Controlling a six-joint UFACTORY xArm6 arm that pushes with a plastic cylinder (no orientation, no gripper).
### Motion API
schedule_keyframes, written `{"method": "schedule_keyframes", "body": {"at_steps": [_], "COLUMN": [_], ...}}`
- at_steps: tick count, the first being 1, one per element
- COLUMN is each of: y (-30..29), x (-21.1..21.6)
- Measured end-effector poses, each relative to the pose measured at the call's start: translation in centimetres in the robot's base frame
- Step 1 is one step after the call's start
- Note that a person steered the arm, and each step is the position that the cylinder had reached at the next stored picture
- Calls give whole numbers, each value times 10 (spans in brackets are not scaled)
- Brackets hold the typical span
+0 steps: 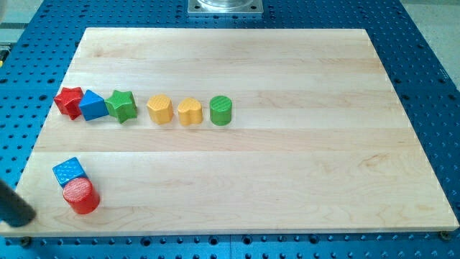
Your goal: Place the red circle right side of the green circle
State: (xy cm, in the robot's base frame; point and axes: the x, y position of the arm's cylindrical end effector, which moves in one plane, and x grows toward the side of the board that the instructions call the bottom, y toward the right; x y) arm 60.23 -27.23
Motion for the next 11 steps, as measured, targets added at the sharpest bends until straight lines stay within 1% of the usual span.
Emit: {"method": "schedule_keyframes", "body": {"at_steps": [1,2,3,4,5,6,7,8,9,10,11], "y": [70,154,126,118,221,247,249,317,383,395,374], "x": [-30,-48,-46,-16,-16,-14,1,1,-11,-40,-80]}}
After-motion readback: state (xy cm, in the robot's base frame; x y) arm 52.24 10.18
